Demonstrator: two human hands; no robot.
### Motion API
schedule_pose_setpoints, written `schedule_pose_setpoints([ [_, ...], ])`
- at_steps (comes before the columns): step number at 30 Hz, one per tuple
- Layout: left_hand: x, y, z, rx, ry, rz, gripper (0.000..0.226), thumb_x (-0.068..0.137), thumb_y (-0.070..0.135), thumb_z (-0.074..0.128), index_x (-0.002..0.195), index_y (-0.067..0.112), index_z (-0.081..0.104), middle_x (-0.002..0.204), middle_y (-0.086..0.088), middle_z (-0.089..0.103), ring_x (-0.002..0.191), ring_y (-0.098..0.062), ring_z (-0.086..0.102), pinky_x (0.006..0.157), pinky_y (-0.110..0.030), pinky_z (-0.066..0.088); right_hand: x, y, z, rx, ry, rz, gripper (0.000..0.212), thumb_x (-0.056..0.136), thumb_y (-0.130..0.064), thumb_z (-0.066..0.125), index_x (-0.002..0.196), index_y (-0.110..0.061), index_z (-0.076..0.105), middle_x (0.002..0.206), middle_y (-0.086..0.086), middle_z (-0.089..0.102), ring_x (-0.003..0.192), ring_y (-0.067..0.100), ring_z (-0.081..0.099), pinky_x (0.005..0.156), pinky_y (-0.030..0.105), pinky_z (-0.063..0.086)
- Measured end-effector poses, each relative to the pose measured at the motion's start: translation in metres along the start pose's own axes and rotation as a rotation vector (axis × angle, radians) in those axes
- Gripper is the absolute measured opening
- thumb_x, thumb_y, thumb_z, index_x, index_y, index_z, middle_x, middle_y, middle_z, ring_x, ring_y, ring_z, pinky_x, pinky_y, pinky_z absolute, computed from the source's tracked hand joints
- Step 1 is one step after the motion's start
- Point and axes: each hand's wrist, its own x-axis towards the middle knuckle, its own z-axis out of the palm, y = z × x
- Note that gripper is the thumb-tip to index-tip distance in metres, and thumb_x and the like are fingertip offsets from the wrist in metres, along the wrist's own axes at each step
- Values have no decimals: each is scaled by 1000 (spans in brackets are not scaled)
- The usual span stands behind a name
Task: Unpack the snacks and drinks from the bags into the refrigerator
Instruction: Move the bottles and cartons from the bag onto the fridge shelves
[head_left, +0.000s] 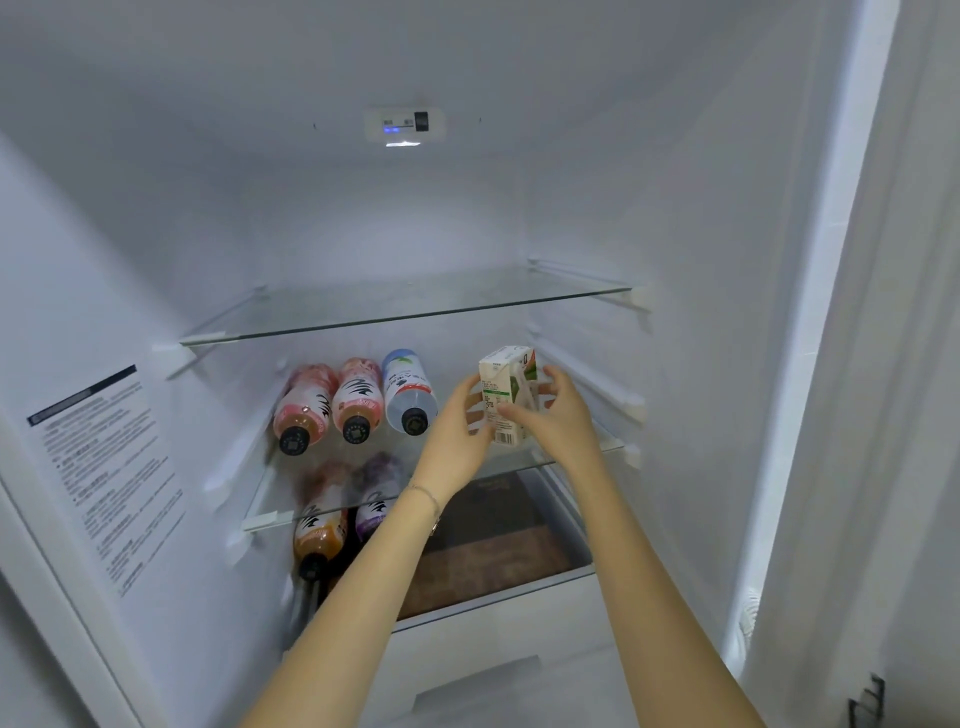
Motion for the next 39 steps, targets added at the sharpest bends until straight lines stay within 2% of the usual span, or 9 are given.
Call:
schedule_pose_setpoints([
  [3,-21,-3,-4,65,103,47,52,95,18,57,143,24,37,134,11,48,122,-4,46,103,-24,39,23,9,11,-103,14,27,63,65,-39,83,120,-20,59,115,-1,61,102,15,62,88,38,54],
  [8,-73,-22,-2,160,169,289,31,95,26,57,126,28,55,123,19,58,117,2,53,100,-16,41,55,14,28,-170,86,77,64,61,-44,83,113,-16,58,113,2,63,98,19,63,84,41,55],
  [13,-97,-63,2,360,-21,392,33,93,37,52,124,29,60,121,17,61,116,7,52,98,-17,45,65,8,37,-216,128,39,70,69,-39,82,122,-9,49,120,7,55,111,25,56,90,38,52],
  [18,-86,-95,-9,558,-55,303,48,91,49,45,133,28,54,130,12,58,121,2,47,104,-26,43,72,13,36,-337,37,86,78,76,-29,79,135,-5,34,132,14,44,119,29,50,89,34,45],
  [22,-78,-128,-12,796,-35,152,58,89,55,47,139,26,49,139,2,53,132,-20,46,110,-41,37,83,19,38,-335,40,79,76,75,-32,80,132,-6,38,130,14,46,115,29,52,85,34,46],
  [27,-74,-159,-12,995,-16,13,70,65,31,86,128,17,60,126,-15,61,116,-38,59,91,-53,49,106,26,45,-343,43,93,77,73,-33,82,131,-5,40,130,15,47,115,31,53,91,40,49],
  [30,-72,-167,-15,1062,-13,-64,74,48,14,93,118,12,67,121,-15,63,112,-43,59,79,-50,56,119,31,48,-348,53,89,73,75,-29,80,131,-3,40,131,15,49,113,30,55,90,41,53],
  [35,-71,-179,-22,1033,38,-142,67,57,-16,77,119,8,66,130,-16,59,125,-45,48,74,-45,59,135,40,53,-339,73,85,69,76,-28,80,129,-3,43,128,14,56,109,28,60,83,37,56],
  [39,-67,-168,-28,966,35,-121,63,82,-12,57,139,11,49,149,-11,37,141,-35,26,98,-42,49,142,44,55,-327,57,85,67,76,-27,80,129,-4,45,128,13,57,110,27,61,81,34,54],
])
